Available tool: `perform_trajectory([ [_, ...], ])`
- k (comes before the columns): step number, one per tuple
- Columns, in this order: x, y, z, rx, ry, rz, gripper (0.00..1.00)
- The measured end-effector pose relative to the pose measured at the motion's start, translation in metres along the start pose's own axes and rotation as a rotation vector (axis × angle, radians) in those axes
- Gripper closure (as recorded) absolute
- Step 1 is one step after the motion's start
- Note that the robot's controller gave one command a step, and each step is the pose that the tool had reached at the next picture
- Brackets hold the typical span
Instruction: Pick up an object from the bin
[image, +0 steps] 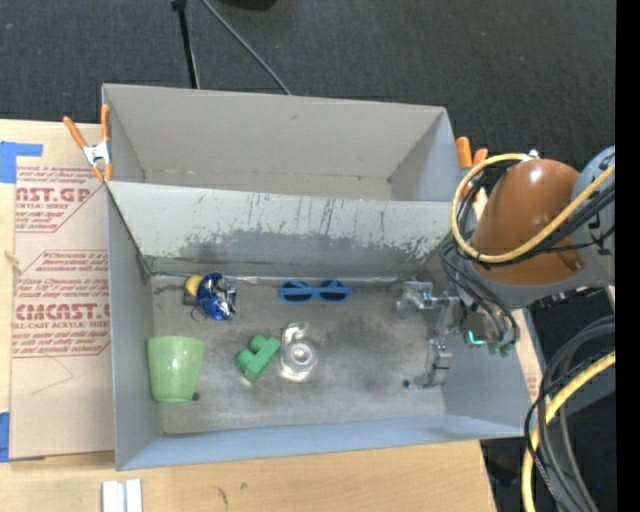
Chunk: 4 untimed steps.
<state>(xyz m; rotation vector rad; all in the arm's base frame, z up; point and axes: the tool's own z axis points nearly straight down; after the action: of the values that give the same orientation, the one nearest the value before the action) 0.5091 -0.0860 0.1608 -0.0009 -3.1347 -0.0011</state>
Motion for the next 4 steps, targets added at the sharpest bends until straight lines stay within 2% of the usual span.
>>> perform_trajectory([
  [1,-0.067,0.016,0.018,0.001,-0.012,-0.055,0.0],
  [2,-0.064,0.088,0.007,-0.003,-0.01,0.088,0.0],
  [3,-0.024,0.063,0.029,0.001,-0.004,0.039,0.0],
  [4,-0.078,0.115,0.014,-0.003,-0.012,0.202,0.0],
])
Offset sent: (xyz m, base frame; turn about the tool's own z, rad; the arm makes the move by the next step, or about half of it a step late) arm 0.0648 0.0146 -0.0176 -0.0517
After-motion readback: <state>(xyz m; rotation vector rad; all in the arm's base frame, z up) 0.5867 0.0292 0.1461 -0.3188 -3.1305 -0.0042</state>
